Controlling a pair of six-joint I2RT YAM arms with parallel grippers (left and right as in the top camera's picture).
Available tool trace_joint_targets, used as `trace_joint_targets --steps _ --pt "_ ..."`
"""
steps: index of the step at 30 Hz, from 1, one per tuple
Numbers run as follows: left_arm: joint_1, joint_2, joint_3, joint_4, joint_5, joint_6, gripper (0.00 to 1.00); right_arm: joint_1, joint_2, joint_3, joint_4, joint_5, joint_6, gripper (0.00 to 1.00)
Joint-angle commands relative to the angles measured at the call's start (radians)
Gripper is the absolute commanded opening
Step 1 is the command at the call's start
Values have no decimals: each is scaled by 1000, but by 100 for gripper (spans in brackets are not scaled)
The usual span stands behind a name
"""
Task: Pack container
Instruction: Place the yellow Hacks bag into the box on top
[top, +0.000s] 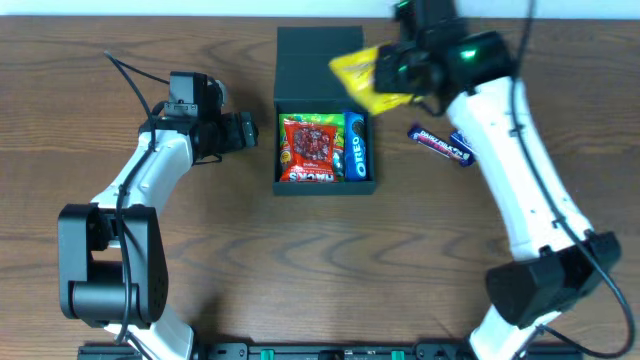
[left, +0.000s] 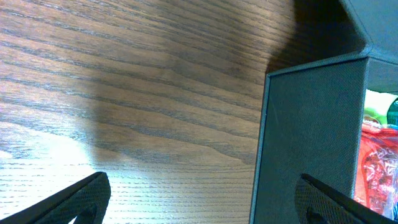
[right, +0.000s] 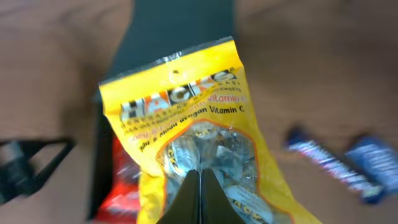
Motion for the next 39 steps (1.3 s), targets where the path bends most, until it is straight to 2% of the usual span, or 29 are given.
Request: trace_joint_targets --steps 1,6,9,17,24,25,26,27,29,31,32,33,37,39 --pt "3 -19 21 -3 -10 22 95 81 17 0 -3 -28 121 2" --pt "3 -19 21 -8 -10 22 95 198 98 0 -4 103 243 1" --pt "3 -19 21 -17 -10 23 95 245 169 0 4 114 303 2" --pt "3 -19 21 -43 -10 34 95 322 357 0 28 158 315 1" --pt "3 -19 21 -78 -10 67 95 322 371 0 22 151 314 2" --pt "3 -19 21 -78 -10 67 95 320 370 0 20 151 313 11" --pt "3 -19 21 -78 -10 67 95 318 363 1 19 151 302 32" --pt "3 -19 21 -78 -10 67 95 313 351 2 19 151 280 49" --pt "3 -19 21 -78 -10 67 95 299 311 3 19 151 243 74" --pt "3 -19 21 -78 -10 67 95 283 260 3 21 156 232 90" --pt "3 -19 21 -78 -10 67 95 268 219 3 29 159 231 95" --pt "3 -19 21 -77 -10 67 95 257 198 3 38 160 224 96" --pt "3 -19 21 -77 -10 71 95 188 136 3 68 222 131 87" --pt "3 -19 21 -77 -10 70 95 134 135 3 68 253 108 92"
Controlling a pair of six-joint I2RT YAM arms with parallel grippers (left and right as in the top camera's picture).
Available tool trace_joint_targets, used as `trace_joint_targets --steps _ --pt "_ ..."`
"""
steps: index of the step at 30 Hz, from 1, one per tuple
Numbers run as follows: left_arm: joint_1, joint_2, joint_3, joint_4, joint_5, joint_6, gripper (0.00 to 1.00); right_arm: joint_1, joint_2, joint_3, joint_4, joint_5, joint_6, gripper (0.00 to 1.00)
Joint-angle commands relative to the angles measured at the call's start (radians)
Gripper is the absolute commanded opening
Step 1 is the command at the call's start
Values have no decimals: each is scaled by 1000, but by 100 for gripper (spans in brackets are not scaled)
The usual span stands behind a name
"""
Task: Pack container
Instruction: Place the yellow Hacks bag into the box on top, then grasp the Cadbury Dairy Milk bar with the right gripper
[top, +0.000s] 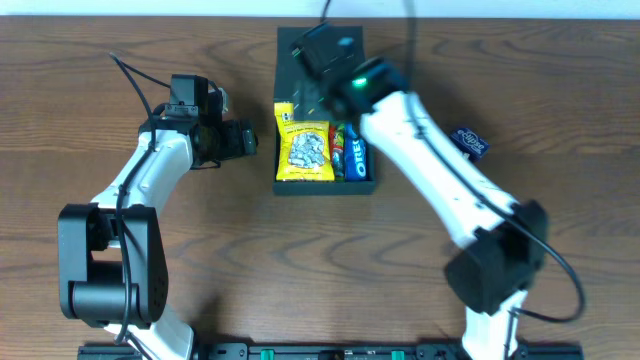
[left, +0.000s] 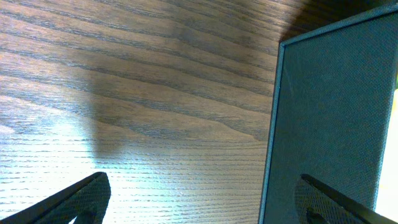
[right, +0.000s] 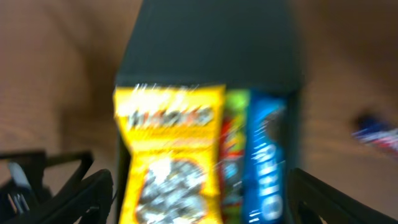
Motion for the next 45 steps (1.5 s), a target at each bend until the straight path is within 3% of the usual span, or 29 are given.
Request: trace_joint_targets --steps 1,4,8,18,30,45 --pt "3 -19 21 -2 -6 22 95 -90 6 1 -3 72 -77 94" --pt "3 -19 21 -2 -6 21 95 -212 24 -9 -8 51 -128 92" --pt "3 -19 21 -2 -6 21 95 -335 68 -48 -21 51 -350 88" --pt "3 -19 21 -2 -6 21 95 -433 85 -292 104 -25 -764 77" --pt "3 -19 21 -2 -6 21 95 -434 87 -482 292 -82 -879 65" --pt "3 -19 21 -2 -6 17 95 -438 87 -562 417 -106 -879 37"
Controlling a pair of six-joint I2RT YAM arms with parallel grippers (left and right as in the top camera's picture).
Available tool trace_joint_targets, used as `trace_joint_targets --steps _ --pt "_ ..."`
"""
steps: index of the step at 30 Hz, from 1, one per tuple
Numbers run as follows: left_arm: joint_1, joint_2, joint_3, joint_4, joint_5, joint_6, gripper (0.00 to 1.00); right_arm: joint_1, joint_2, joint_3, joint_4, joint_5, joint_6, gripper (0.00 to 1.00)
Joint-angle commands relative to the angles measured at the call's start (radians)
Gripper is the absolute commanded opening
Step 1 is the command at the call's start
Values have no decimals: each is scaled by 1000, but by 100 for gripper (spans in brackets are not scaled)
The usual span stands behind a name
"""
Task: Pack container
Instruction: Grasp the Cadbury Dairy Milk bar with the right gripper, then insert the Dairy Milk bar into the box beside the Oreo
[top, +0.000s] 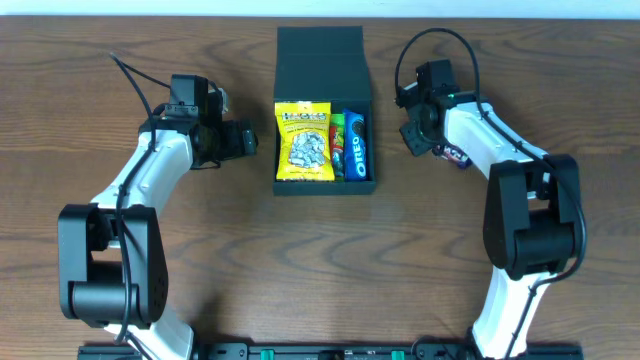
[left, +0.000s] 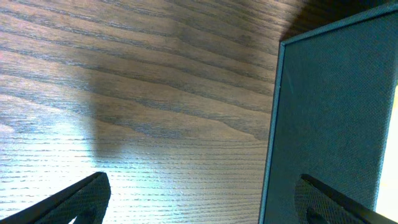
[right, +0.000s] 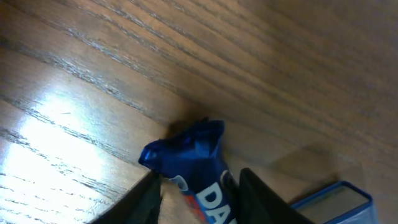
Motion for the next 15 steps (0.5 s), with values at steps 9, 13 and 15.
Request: trace_joint_targets --steps 9,13,15 --pt "3 -19 21 0 -6 17 95 -18 9 -8 12 -19 21 9" --pt "3 -19 21 0 -6 17 95 -17 8 18 -3 -20 146 2" --pt "3 -19 21 0 -6 17 95 -12 -1 72 -45 -46 219 2"
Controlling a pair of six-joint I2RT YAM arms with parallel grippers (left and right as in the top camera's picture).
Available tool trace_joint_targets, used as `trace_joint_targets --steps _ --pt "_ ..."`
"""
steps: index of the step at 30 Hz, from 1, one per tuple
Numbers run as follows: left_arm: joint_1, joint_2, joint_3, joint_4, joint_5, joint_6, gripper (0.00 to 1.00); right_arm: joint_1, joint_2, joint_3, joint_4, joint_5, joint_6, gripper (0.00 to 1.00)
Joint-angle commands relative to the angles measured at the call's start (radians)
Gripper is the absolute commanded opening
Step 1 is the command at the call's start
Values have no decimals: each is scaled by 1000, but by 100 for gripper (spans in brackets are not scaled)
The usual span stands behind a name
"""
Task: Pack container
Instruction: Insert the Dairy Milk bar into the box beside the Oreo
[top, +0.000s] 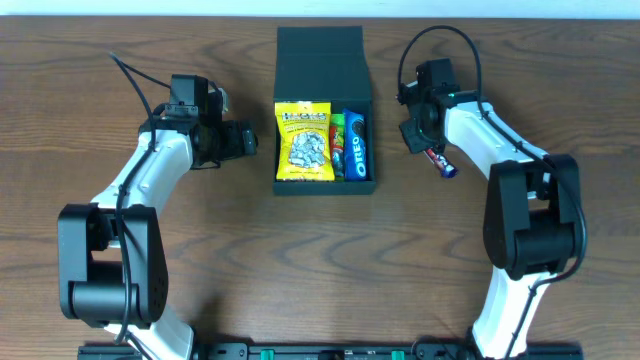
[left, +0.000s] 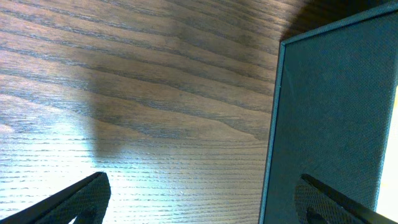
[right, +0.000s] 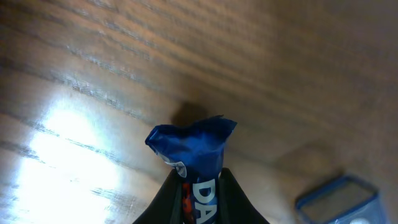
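An open black box (top: 322, 62) holds a yellow Hacks bag (top: 305, 142), a sliver of a green and red pack (top: 338, 135) and an Oreo pack (top: 357, 146). Right of the box, my right gripper (top: 428, 140) (right: 198, 186) is shut on a blue candy bar (top: 442, 162) (right: 194, 142) just over the table. My left gripper (top: 247, 140) (left: 199, 205) stands open against the box's left wall (left: 329, 112), with nothing held between its fingers.
A second blue wrapped item (right: 339, 194) lies on the wood just beyond the held bar, blurred in the right wrist view. The box's lid (top: 320, 45) lies open toward the far edge. Bare wooden table (top: 320, 260) spreads in front of the box.
My right gripper's fingers stood open on either side of the blue candy bar; now they are shut on it. The bar has turned slightly in the overhead view. The left arm has not moved.
My right gripper first held the yellow Hacks bag above the box, which held the red pack and Oreos. Then the bag lay in the box with the gripper open over it. Then the gripper was open at the blue bar to the right, and now grips it.
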Motion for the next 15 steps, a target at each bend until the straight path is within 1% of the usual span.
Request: trace_joint_targets --steps 1,4,7,10,13,15 --pt "3 -19 21 0 -6 17 95 -8 -5 82 -41 -43 146 2" --pt "3 -19 21 1 -6 17 95 10 -20 215 -165 -101 286 1" --pt "3 -19 21 1 -6 17 95 37 -22 386 -328 -204 421 1" --pt "3 -19 21 1 -6 17 95 71 -22 504 -426 -301 560 1" --pt "3 -19 21 1 -6 17 95 106 -22 526 -431 -385 647 2" --pt "3 -19 21 1 -7 17 95 135 -21 516 -433 -394 703 2"
